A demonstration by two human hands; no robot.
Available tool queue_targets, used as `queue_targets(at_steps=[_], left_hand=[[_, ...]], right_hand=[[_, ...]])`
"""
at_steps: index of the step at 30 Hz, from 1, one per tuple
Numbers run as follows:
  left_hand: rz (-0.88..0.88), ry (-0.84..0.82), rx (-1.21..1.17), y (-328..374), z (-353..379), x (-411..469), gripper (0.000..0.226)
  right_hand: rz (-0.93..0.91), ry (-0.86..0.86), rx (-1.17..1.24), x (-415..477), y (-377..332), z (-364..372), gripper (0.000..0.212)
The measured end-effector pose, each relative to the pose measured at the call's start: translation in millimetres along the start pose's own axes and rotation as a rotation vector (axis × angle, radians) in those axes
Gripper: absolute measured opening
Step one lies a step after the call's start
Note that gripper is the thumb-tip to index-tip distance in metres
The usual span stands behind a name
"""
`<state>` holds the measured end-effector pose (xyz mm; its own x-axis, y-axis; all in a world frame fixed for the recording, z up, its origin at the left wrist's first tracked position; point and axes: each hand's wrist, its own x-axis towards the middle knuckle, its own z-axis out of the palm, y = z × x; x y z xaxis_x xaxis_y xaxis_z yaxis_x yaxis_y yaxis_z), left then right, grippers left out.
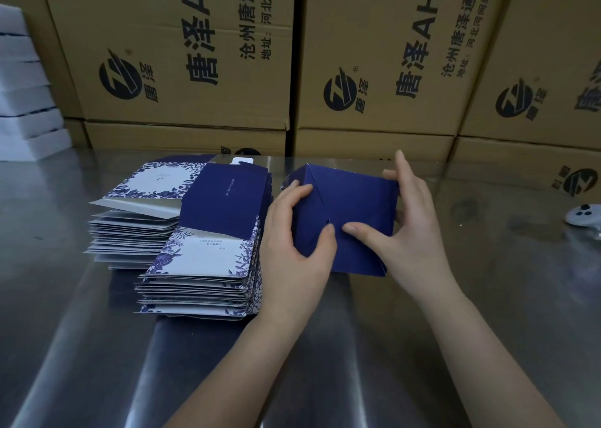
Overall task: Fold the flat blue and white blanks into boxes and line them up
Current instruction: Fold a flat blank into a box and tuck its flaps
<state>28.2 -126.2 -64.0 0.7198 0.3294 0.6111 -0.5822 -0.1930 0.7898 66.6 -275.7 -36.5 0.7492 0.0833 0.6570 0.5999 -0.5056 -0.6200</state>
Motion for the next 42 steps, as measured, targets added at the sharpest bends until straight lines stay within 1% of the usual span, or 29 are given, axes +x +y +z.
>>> queue_targets(at_steps=[1, 3, 6, 8, 13, 18, 33, 37, 42], left_hand=[[-0.005, -0.01, 0.002, 0, 0, 0, 0.055], [-0.017, -0.024, 0.008, -1, 0, 0, 0.064], [-0.028, -0.024, 0.028, -2, 1, -1, 0.07], [-0.035, -0.018, 0.047, -2, 1, -1, 0.076], [-0.035, 0.005, 0.112, -5, 1, 0, 0.077], [-0.031, 0.037, 0.14, -7, 2, 0, 0.072], [-0.02, 0.084, 0.169, -8, 3, -1, 0.072], [-0.01, 0.073, 0.162, -10, 2, 0, 0.069], [0.024, 0.043, 0.17, -11, 2, 0, 0.064]], right_hand=[[0.0, 0.008, -0.028, 0, 0, 0, 0.103], [-0.018, 0.031, -0.081, -1, 0, 1, 0.095], [-0.054, 0.074, -0.103, -2, -2, 3, 0.079], [-0.069, 0.101, -0.109, -3, -4, 5, 0.074], [-0.094, 0.149, -0.139, -5, -7, 10, 0.069], [-0.105, 0.179, -0.175, -5, -8, 13, 0.067], [-0.123, 0.234, -0.223, -7, -9, 18, 0.065], [-0.132, 0.201, -0.202, -6, -8, 16, 0.066], [-0.112, 0.131, -0.121, -7, -8, 11, 0.07]])
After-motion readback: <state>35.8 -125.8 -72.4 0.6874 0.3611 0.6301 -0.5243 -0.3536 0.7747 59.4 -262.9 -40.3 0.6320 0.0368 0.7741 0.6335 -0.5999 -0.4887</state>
